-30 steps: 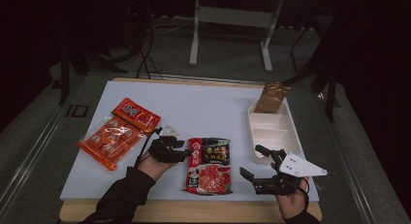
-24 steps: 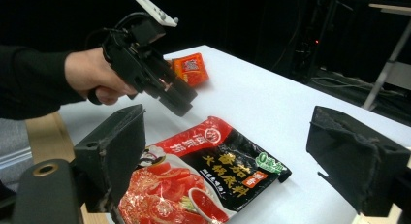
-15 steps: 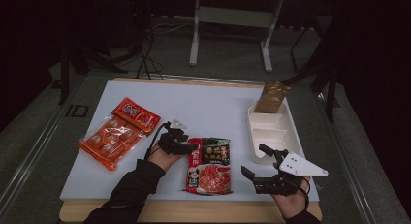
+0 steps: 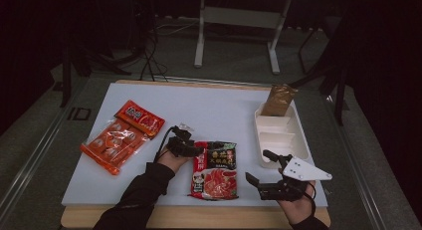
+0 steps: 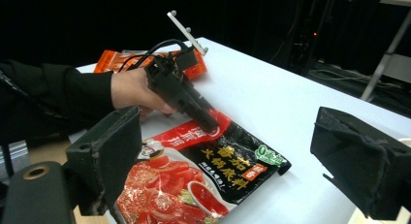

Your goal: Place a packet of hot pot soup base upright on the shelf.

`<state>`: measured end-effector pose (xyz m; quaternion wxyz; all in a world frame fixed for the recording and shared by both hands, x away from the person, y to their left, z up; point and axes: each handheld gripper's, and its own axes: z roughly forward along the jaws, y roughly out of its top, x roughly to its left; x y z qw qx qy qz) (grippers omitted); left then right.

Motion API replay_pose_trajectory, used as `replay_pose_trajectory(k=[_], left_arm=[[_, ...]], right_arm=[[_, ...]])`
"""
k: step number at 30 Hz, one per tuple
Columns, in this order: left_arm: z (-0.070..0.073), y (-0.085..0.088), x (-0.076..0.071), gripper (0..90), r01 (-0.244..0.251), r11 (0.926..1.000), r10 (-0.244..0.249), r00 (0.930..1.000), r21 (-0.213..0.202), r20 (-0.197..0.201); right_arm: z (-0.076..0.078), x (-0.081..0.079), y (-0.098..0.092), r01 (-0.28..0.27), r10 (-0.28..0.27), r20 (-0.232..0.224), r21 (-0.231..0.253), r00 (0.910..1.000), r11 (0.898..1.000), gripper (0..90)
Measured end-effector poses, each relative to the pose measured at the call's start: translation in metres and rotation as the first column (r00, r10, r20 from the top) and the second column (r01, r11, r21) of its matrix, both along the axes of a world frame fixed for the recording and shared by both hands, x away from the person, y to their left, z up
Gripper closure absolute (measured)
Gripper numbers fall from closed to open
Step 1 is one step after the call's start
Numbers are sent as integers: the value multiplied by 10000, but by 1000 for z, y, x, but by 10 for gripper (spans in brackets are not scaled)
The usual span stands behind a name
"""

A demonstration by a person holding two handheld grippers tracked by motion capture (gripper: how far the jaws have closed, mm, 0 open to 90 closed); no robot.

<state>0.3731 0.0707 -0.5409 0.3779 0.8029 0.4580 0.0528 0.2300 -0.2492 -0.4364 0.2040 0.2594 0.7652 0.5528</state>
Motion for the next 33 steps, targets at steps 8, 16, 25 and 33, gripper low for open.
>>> replay_pose_trajectory(k=[8,16,25,33], left_arm=[[3,-11,-6,613,9,9986,-5,10000,531,-82],[4,-19,-8,788,251,9959,-247,9997,868,-60],[9,-24,-9,858,361,9977,-370,9992,569,157],[35,-24,-20,868,435,9990,-428,9952,-52,884]], right_arm=[[-1,2,-2,86,-86,-160,57,9998,9999,125],[-1,4,-4,274,-273,-183,62,9995,9996,129],[-1,4,-4,299,-299,-219,-10,9993,9996,130],[0,5,-6,434,-431,-218,143,9988,9990,130]])
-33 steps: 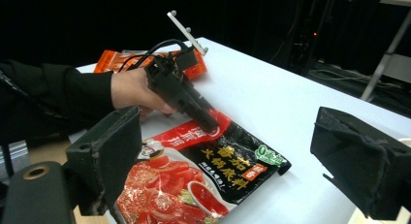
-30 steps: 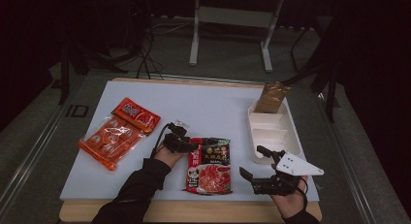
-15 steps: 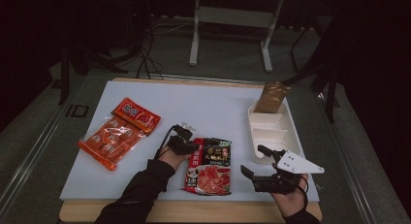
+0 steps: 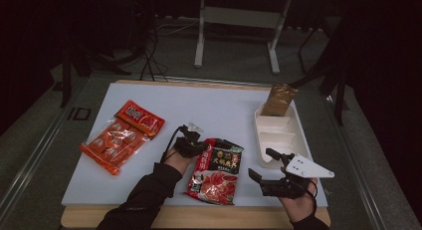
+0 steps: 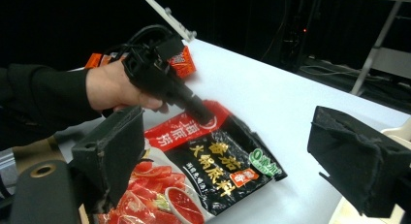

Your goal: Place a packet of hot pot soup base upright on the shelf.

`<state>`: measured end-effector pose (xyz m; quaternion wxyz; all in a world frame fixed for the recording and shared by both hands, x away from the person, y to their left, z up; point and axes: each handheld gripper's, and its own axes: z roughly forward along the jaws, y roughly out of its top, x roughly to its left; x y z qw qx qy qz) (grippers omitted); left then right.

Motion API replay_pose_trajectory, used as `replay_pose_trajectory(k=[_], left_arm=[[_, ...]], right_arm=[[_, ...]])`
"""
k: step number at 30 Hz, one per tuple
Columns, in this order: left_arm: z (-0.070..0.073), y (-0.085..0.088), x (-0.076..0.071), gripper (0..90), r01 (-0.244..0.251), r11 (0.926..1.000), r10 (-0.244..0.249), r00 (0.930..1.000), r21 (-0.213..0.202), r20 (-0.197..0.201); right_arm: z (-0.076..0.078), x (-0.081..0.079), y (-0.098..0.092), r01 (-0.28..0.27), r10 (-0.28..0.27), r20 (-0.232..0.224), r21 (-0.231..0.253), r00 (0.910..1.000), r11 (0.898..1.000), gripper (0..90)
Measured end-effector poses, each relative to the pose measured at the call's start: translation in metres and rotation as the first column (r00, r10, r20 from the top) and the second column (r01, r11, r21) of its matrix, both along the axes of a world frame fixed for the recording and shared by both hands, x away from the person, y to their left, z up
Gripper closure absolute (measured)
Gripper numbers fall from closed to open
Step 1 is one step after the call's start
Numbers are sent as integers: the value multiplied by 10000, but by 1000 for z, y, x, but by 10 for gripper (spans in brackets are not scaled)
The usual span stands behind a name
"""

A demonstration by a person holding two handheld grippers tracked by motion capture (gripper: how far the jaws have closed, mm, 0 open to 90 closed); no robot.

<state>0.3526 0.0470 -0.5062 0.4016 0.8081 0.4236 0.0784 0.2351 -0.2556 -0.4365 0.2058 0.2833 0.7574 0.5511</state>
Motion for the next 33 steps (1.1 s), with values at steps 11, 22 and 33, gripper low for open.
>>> replay_pose_trajectory(k=[11,22,33], left_arm=[[31,1,-20,873,468,9970,-418,9960,-620,786],[56,-1,-44,872,1285,9854,-1086,9795,-1113,1697],[79,-6,-74,874,2237,9640,-1754,9414,-1440,2882]], right_arm=[[5,2,-11,367,-368,11,351,9993,9987,105],[10,-2,-11,331,-336,216,231,9992,9992,135],[30,-14,-19,-1,-33,1608,210,9870,9998,137]])
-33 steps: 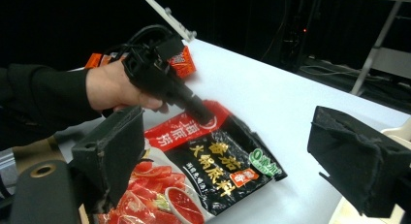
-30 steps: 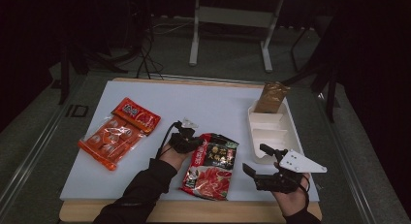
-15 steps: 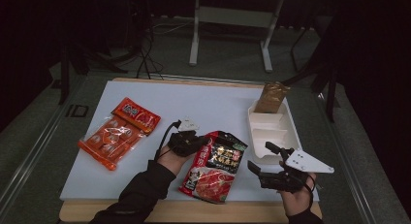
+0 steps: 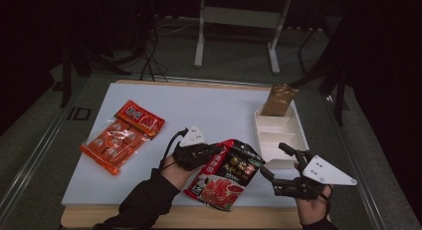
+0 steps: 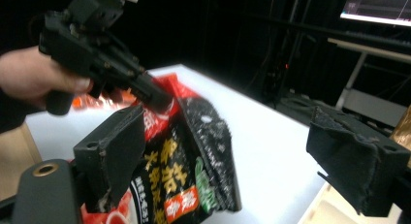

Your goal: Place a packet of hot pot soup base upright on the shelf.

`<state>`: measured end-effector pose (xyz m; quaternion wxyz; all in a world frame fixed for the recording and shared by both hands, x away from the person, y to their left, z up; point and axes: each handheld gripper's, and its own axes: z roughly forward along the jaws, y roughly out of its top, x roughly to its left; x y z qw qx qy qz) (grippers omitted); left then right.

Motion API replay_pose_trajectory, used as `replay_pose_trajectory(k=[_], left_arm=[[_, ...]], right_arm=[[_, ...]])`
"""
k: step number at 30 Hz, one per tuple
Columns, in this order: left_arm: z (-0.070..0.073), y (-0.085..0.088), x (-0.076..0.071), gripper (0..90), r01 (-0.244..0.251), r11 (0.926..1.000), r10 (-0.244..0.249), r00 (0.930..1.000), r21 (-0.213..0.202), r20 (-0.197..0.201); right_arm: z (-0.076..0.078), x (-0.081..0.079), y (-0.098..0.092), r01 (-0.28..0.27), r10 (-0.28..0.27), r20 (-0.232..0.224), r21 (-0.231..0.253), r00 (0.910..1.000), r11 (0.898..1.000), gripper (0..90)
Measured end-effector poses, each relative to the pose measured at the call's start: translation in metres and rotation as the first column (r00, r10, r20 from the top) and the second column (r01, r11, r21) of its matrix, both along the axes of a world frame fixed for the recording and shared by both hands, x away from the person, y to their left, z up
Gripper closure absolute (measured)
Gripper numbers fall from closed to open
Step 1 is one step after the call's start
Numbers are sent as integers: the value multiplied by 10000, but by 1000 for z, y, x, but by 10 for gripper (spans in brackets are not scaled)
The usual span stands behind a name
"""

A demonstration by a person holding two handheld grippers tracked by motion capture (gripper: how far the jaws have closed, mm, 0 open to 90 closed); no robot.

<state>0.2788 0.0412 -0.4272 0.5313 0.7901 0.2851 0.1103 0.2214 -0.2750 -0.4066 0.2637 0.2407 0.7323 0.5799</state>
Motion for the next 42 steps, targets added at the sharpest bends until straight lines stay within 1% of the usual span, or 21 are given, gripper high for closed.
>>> replay_pose_trajectory(k=[1,3,5,6,7,11,14,16,18,22,24,27,28,29,31,32,33,34,35,41,42], left_arm=[[3,1,-2,874,4,10000,-3,10000,-51,66],[8,3,-6,873,-30,9997,39,9995,-258,324],[13,7,-7,871,-46,9984,68,9992,-559,402],[13,7,-7,871,-46,9984,68,9992,-559,402],[17,14,-5,871,-63,9944,99,9994,-1052,342],[21,23,-3,871,-193,9839,284,9984,-1779,485],[22,25,-2,870,-241,9755,359,9981,-2187,503],[22,25,-2,870,-211,9731,366,9973,-2294,638],[21,24,-1,870,-302,9702,456,9972,-2405,588],[19,24,-1,870,-349,9610,534,9967,-2744,603],[18,23,-1,870,-276,9620,482,9964,-2716,695],[17,21,-2,870,-278,9613,495,9961,-2742,724],[17,20,-3,870,-306,9622,523,9959,-2704,737],[16,20,-3,869,-340,9606,573,9954,-2758,771],[16,20,-3,869,-340,9606,573,9954,-2758,771],[15,20,-3,869,-316,9607,564,9950,-2758,824],[14,21,-3,869,-251,9627,521,9943,-2695,935],[14,22,-2,868,-128,9664,395,9943,-2565,992],[13,22,-2,864,-84,9665,355,9943,-2566,1010],[11,25,-1,842,-8,9619,297,9944,-2736,1015],[12,26,0,830,28,9599,257,9949,-2804,977]], right_arm=[[2,0,-1,-74,76,-121,123,9999,9999,135],[6,-2,-3,158,-148,-615,149,9980,9998,132],[7,-2,-4,60,-33,-940,285,9956,9996,130],[7,-2,-4,60,-33,-940,285,9956,9996,130],[7,-1,-5,45,-9,-1071,341,9943,9994,127],[9,0,-4,-218,292,-1307,582,9910,9981,101],[8,1,3,-343,370,-1385,220,9897,9992,101],[7,4,8,-461,486,-1646,191,9852,9988,114],[7,8,11,-531,554,-1867,170,9808,9984,134],[5,19,15,-344,403,-2170,306,9753,9989,163],[3,26,18,-407,485,-2373,375,9702,9985,171],[2,35,23,-678,797,-2651,537,9609,9962,255],[2,37,25,-847,956,-2786,511,9556,9951,361],[2,39,26,-943,1029,-2800,442,9545,9946,437],[2,40,28,-993,1074,-2774,431,9547,9941,437],[3,42,29,-1122,1178,-2834,358,9517,9930,671],[3,43,28,-1070,1135,-2849,382,9518,9935,729],[4,45,26,-1233,1318,-3048,472,9433,9912,742],[5,47,25,-1246,1327,-3159,459,9395,9911,750],[17,49,26,-1156,1223,-3060,400,9441,9925,768],[19,50,26,-1160,1240,-3100,442,9426,9923,769]])
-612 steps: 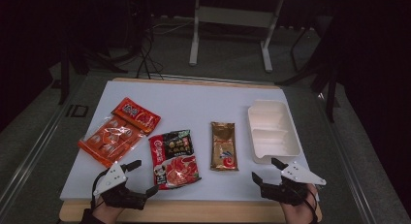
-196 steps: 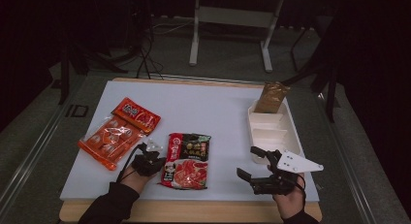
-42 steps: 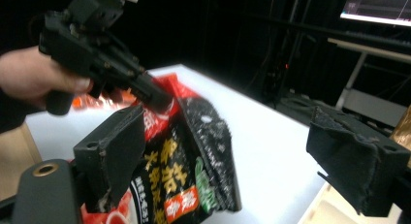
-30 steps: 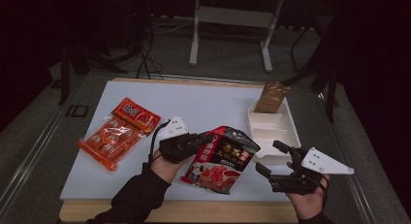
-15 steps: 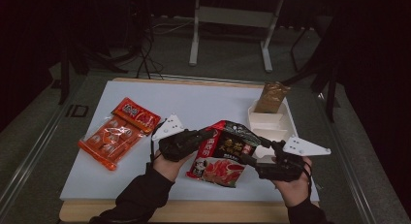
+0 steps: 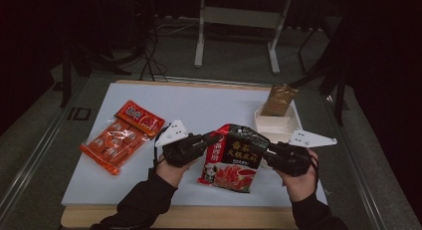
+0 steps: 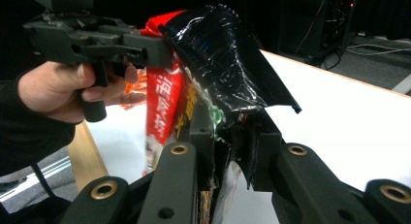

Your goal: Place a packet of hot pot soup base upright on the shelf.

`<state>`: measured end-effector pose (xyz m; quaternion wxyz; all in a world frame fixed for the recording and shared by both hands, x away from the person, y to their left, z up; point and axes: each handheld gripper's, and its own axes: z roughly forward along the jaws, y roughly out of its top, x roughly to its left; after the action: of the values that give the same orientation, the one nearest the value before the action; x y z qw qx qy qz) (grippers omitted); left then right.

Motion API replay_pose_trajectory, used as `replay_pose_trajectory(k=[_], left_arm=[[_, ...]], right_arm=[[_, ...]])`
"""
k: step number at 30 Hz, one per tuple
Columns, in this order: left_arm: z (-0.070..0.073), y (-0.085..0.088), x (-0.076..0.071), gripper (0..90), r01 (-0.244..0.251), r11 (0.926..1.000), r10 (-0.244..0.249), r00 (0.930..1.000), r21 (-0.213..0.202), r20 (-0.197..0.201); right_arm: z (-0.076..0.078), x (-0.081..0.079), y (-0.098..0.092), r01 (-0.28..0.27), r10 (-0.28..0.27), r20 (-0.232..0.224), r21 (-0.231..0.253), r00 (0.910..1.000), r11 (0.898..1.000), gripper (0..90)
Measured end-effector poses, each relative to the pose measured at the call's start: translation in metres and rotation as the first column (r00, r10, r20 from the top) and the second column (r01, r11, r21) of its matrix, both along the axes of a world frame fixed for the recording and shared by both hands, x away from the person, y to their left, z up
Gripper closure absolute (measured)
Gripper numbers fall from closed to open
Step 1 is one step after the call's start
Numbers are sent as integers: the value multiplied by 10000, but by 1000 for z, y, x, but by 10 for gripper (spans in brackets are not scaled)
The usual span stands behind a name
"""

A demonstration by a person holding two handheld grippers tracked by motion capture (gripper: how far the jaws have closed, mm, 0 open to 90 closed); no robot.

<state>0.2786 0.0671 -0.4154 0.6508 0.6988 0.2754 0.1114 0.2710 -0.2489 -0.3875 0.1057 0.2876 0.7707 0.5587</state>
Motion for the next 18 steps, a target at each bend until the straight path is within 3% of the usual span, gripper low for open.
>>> replay_pose_trajectory(k=[6,11,14,16,18], left_arm=[[4,2,1,724,219,9997,-221,9994,-52,-256],[9,3,-2,456,162,9995,-157,9997,253,-175],[10,6,-3,299,148,9997,-139,9987,179,-482],[10,8,-4,180,226,9988,-203,9984,426,-525],[9,9,-5,147,282,9985,-260,9984,459,-494]], right_arm=[[9,-1,2,-2,5,245,-115,9997,9999,774],[14,2,-1,-32,33,278,-28,9996,10000,774],[18,3,-3,-36,34,303,41,9995,10000,774],[20,4,-5,-24,22,306,79,9995,10000,773],[22,5,-5,-43,40,318,82,9995,10000,773]])
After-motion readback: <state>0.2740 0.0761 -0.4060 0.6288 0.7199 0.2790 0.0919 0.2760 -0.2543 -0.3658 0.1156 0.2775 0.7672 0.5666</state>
